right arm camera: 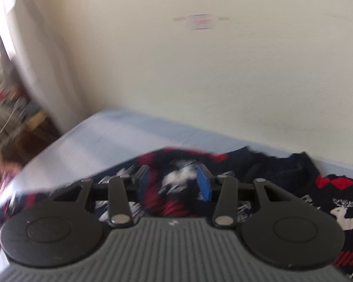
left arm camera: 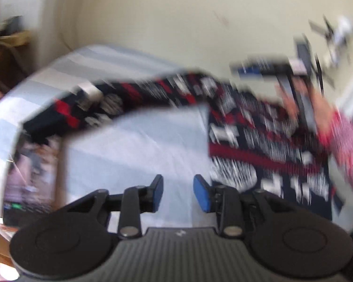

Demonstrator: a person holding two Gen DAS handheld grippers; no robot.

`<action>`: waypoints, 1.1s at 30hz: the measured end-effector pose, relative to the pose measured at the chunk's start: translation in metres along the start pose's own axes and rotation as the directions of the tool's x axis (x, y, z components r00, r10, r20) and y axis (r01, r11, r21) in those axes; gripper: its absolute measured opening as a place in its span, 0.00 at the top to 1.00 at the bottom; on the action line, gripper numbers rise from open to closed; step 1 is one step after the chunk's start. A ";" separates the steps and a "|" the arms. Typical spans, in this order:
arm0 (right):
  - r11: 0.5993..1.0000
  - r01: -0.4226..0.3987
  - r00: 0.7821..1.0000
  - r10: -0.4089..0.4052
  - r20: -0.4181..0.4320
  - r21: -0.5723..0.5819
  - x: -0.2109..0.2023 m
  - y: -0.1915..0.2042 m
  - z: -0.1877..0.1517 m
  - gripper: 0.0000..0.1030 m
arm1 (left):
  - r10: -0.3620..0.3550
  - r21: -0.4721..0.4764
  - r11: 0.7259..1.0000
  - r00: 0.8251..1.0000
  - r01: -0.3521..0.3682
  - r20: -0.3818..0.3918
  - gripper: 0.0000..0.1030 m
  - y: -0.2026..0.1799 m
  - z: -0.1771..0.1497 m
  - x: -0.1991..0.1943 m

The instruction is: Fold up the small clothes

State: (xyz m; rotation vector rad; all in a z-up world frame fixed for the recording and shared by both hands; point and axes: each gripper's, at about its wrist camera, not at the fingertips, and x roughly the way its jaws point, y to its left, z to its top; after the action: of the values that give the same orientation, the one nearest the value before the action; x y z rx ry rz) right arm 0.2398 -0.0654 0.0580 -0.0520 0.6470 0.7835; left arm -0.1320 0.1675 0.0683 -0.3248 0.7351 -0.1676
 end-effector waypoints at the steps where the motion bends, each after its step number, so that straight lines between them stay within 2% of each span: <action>1: 0.998 -0.026 1.000 0.025 -0.011 -0.064 -0.002 0.023 -0.006 0.52 | 0.012 -0.022 1.000 0.999 -0.011 0.033 0.57 0.005 0.001 -0.008; 2: 0.989 -0.058 0.998 0.056 -0.023 -0.136 -0.007 0.044 -0.012 0.48 | 0.022 -0.034 0.999 0.998 -0.020 0.056 0.52 0.010 -0.002 -0.015; 3: 0.973 -0.087 0.996 0.081 -0.037 -0.215 -0.005 0.076 -0.015 0.46 | 0.033 -0.041 0.999 0.997 -0.030 0.076 0.52 0.016 -0.005 -0.024; 5: 0.913 -0.148 0.989 0.132 -0.067 -0.381 0.009 0.136 -0.020 0.38 | 0.058 -0.050 0.997 0.993 -0.053 0.103 0.48 0.023 -0.014 -0.036; 7: 0.822 -0.185 0.983 0.163 -0.090 -0.539 0.023 0.191 -0.038 0.38 | 0.069 -0.070 0.996 0.991 -0.060 0.119 0.46 0.034 -0.024 -0.047; 9: 0.712 -0.178 0.983 0.153 -0.098 -0.679 0.041 0.238 -0.059 0.38 | 0.075 -0.091 0.994 0.989 -0.064 0.127 0.45 0.045 -0.033 -0.057; 11: 0.634 -0.184 0.983 0.136 -0.126 -0.752 0.059 0.270 -0.081 0.38 | 0.092 -0.105 0.992 0.986 -0.077 0.140 0.43 0.054 -0.040 -0.067; 13: 0.614 -0.230 0.973 0.124 -0.196 -0.755 0.086 0.295 -0.075 0.38 | 0.109 -0.122 0.988 0.981 -0.090 0.159 0.39 0.065 -0.045 -0.076; 15: 0.620 -0.245 0.968 0.122 -0.217 -0.745 0.103 0.315 -0.073 0.38 | 0.115 -0.146 0.985 0.978 -0.090 0.172 0.39 0.073 -0.047 -0.080; 17: 0.635 -0.199 0.979 0.093 -0.182 -0.747 0.132 0.345 -0.060 0.41 | 0.113 -0.165 0.983 0.977 -0.083 0.181 0.39 0.080 -0.049 -0.084; 18: 0.647 -0.196 0.980 0.093 -0.178 -0.737 0.136 0.343 -0.053 0.45 | 0.110 -0.165 0.983 0.976 -0.080 0.186 0.39 0.082 -0.049 -0.086; 19: 0.676 -0.203 0.977 0.086 -0.197 -0.709 0.142 0.352 -0.041 0.92 | 0.107 -0.158 0.984 0.975 -0.077 0.192 0.39 0.083 -0.051 -0.087; 20: 0.708 -0.184 0.976 0.049 -0.212 -0.682 0.147 0.353 -0.031 0.90 | 0.104 -0.147 0.986 0.974 -0.076 0.199 0.39 0.083 -0.053 -0.089; 22: 0.755 -0.174 0.982 0.082 -0.173 -0.632 0.144 0.354 -0.005 0.90 | 0.089 -0.124 0.990 0.975 -0.064 0.204 0.39 0.083 -0.053 -0.088; 25: 0.839 -0.113 0.993 0.104 -0.048 -0.532 0.115 0.345 0.052 0.90 | 0.064 -0.107 0.993 0.977 -0.043 0.204 0.38 0.079 -0.044 -0.076; 27: 0.899 -0.063 0.992 0.104 0.072 -0.434 0.088 0.327 0.100 0.90 | 0.039 -0.097 0.995 0.975 -0.018 0.217 0.38 0.073 -0.035 -0.069; 30: 0.961 0.020 0.970 0.048 0.237 -0.276 0.034 0.274 0.155 0.90 | -0.006 -0.064 0.998 0.968 0.022 0.252 0.36 0.058 -0.021 -0.059; 32: 0.984 0.079 0.951 -0.026 0.309 -0.159 -0.001 0.225 0.171 0.90 | -0.025 -0.037 0.999 0.961 0.036 0.277 0.30 0.046 -0.009 -0.050; 33: 0.989 0.109 0.941 -0.069 0.330 -0.102 -0.015 0.200 0.172 0.90 | -0.039 -0.023 0.999 0.958 0.047 0.283 0.30 0.041 -0.001 -0.044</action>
State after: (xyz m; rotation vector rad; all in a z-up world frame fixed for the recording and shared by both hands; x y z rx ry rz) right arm 0.1879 0.1155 0.2431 -0.0586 0.2806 0.7219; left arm -0.1636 0.2171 0.0813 -0.3844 0.4477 -0.1478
